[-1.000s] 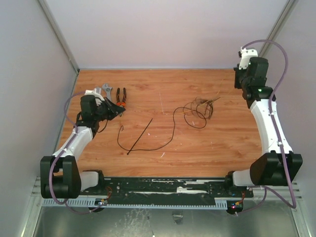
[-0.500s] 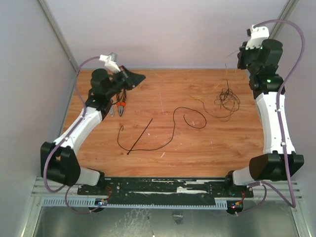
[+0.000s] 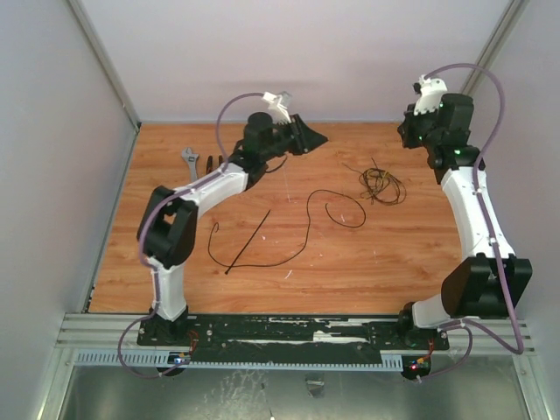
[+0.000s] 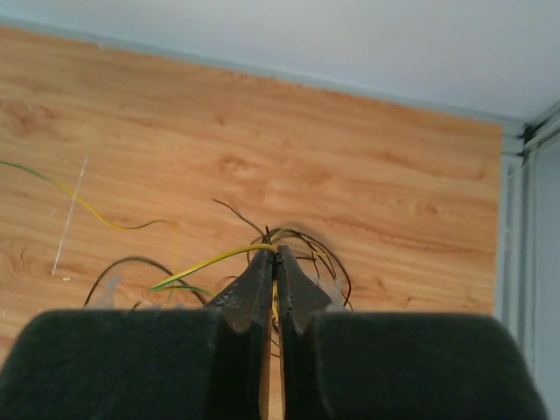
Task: Zip-tie the wires
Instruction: Untie the cable at the center of the board.
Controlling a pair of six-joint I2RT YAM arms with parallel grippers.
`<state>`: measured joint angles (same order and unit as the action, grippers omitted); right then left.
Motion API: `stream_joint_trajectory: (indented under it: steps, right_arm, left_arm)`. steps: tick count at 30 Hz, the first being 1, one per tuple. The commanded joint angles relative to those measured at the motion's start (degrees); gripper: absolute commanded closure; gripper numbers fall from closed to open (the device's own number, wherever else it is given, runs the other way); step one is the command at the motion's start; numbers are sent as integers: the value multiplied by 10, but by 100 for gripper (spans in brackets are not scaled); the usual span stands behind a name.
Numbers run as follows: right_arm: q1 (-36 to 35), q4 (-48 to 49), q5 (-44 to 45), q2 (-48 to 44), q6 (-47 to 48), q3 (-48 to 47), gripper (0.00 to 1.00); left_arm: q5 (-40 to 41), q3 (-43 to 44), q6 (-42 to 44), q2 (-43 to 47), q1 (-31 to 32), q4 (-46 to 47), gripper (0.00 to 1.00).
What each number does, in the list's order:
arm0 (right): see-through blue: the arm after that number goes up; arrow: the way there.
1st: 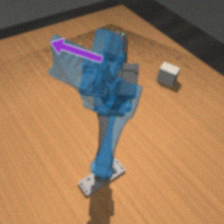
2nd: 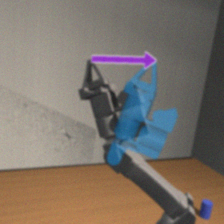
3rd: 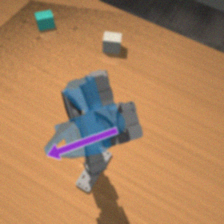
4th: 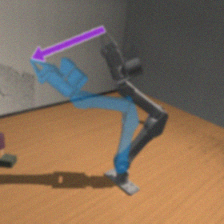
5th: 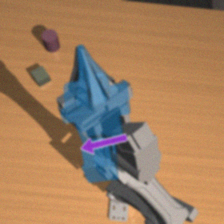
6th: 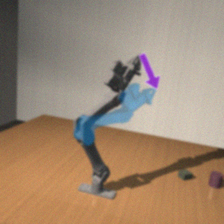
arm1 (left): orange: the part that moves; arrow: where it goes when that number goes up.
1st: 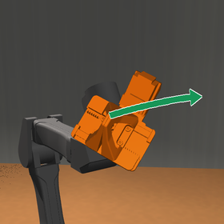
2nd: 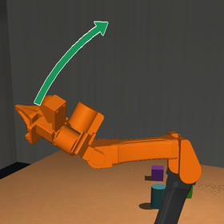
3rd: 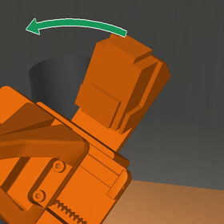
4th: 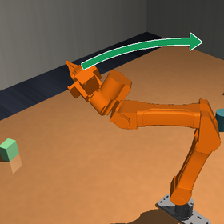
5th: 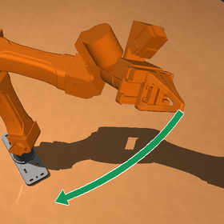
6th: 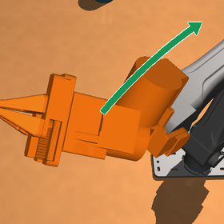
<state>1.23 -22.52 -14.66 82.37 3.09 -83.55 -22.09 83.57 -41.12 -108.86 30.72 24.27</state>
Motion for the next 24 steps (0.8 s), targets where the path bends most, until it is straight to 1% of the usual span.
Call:
stream_joint_trajectory:
  steps: [1,4,7,9,12,14,19,24]
  right_arm:
    - [0,27,-12,11,-9,15,100]
    - [1,26,-22,18,-11,15,100]
    - [0,34,-46,20,-20,18,100]
    - [0,40,-62,22,-29,18,100]
    - [0,39,-83,29,-41,11,100]
    - [0,35,-81,34,-44,6,100]
    - [0,24,-56,51,-45,-14,100]
    - [0,17,-53,62,-57,-27,100]
  left_arm:
    - [33,82,30,-68,23,-8,69]
    - [35,137,43,-113,34,-35,61]
    - [9,182,44,-148,43,-33,54]
    - [-5,205,50,-169,53,-31,52]
    - [-22,226,57,-192,69,-23,44]
    - [-33,233,58,-200,77,-19,38]
    - [-54,221,58,-202,92,7,30]
    - [-58,206,53,-203,104,25,27]
